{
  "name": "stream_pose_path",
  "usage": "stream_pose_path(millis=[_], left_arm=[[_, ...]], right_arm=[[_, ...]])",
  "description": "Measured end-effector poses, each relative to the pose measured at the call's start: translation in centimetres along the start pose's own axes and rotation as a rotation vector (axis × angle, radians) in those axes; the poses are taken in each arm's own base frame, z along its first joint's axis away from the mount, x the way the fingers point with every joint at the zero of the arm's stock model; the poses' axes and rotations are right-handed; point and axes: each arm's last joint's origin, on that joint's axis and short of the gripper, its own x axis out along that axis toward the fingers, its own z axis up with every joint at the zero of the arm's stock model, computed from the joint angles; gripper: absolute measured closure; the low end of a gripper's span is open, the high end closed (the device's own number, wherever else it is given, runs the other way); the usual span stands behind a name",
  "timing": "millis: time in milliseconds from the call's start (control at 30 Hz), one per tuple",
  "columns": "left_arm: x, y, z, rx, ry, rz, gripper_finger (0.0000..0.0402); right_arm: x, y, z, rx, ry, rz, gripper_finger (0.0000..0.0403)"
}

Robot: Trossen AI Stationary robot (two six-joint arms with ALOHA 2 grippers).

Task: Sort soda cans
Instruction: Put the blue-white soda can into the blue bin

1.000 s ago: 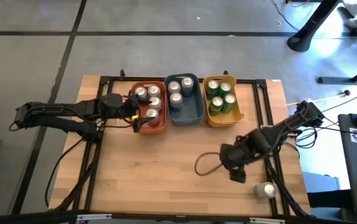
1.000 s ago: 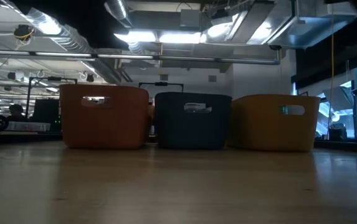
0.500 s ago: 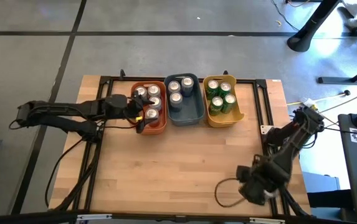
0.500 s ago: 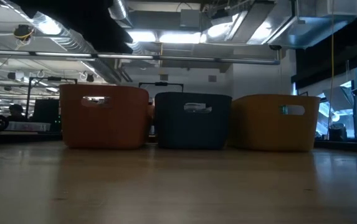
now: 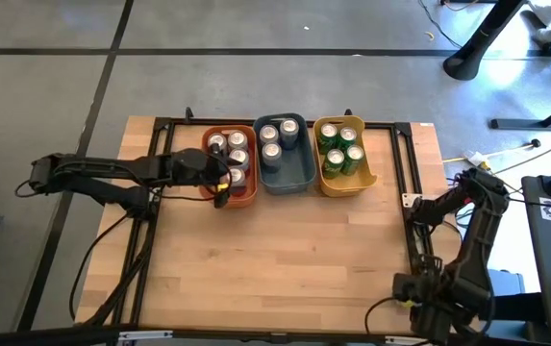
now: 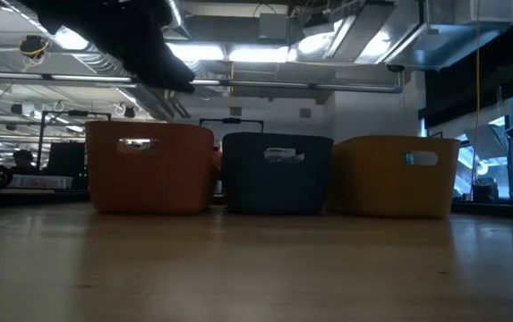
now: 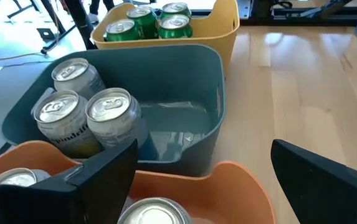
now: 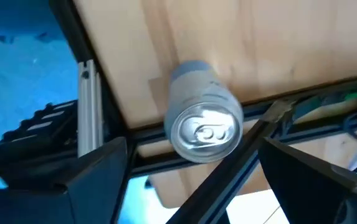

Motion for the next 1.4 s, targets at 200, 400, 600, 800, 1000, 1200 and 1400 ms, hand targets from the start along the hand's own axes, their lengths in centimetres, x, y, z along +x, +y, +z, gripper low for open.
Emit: stream_pose_path(millis=[200, 400, 600, 800, 1000, 1200, 1400], left_arm=[[0.0, -0.1, -0.1, 0.002, 0.008, -0.003, 0.0047], [0.0, -0.1, -0.2, 0.000, 0.016, -0.003, 0.0047], [0.0, -0.1, -0.2, -0.003, 0.020, -0.003, 0.0047], [0.0, -0.1, -0.2, -0.021, 0.021, -0.003, 0.0047], [0.0, -0.1, -0.2, -0.020, 0.021, -0.003, 0.0047], [0.0, -0.1, -0.2, -0.022, 0.022, -0.003, 0.0047], [0.0, -0.1, -0.2, -0.026, 0.023, -0.003, 0.0047]], right_arm=[[1.1, -0.2, -0.7, 0.024, -0.008, -0.043, 0.0043], [3.7, 0.0, -0.8, 0.014, 0.025, -0.029, 0.0043], [5.7, -0.7, -0.7, 0.025, 0.064, -0.086, 0.0043], [6.7, -0.6, -0.5, 0.020, 0.058, -0.048, 0.0043], [8.6, -0.6, -0.3, 0.019, 0.067, -0.018, 0.0053], [8.8, -1.4, 0.6, 0.059, 0.132, -0.039, 0.0120], [7.2, -2.6, 4.3, 0.129, -0.016, -0.116, 0.0120]])
